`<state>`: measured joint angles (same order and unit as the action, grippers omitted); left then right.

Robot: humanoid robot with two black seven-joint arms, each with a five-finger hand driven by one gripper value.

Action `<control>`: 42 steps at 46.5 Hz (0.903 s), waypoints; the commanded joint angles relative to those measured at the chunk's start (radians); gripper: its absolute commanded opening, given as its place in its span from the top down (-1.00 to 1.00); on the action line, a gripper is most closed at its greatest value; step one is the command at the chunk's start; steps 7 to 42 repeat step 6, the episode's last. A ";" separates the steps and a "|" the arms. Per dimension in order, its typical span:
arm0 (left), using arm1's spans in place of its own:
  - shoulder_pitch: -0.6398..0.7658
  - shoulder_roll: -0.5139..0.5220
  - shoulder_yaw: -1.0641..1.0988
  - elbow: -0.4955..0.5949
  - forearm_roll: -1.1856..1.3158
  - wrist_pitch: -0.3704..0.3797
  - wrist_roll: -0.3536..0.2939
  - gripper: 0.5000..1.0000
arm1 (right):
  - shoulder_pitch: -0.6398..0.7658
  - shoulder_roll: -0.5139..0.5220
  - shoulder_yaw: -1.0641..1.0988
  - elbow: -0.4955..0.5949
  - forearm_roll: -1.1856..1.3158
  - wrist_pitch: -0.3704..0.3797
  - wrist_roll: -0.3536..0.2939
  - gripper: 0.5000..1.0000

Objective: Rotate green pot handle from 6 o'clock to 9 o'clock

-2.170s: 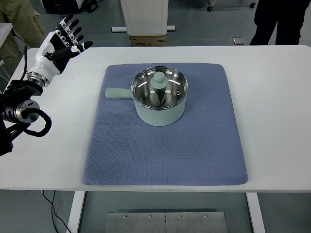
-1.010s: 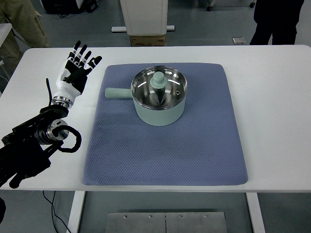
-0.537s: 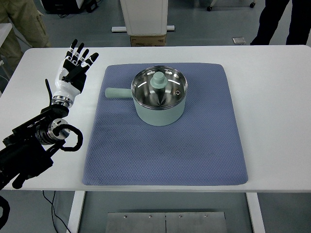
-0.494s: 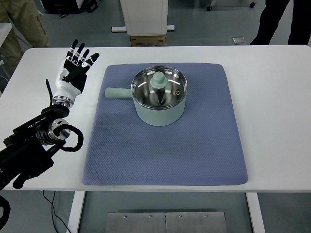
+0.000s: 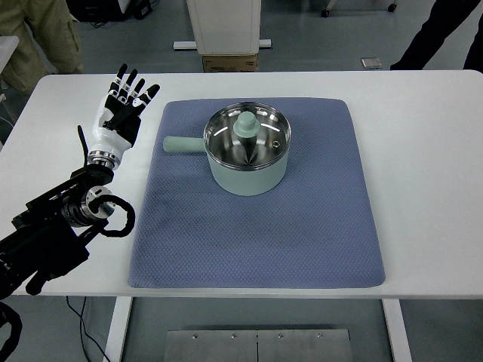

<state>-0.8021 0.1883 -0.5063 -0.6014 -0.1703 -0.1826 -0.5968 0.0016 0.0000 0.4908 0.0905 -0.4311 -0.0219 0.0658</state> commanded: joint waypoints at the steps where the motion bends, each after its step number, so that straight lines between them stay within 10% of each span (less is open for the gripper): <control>1: 0.000 -0.007 0.000 0.000 0.000 0.000 0.000 -1.00 | 0.000 0.000 0.000 0.000 0.000 0.000 0.000 -1.00; 42: 0.000 -0.010 0.000 0.000 0.002 0.002 0.000 -1.00 | 0.000 0.000 0.002 -0.001 0.000 -0.001 0.000 -1.00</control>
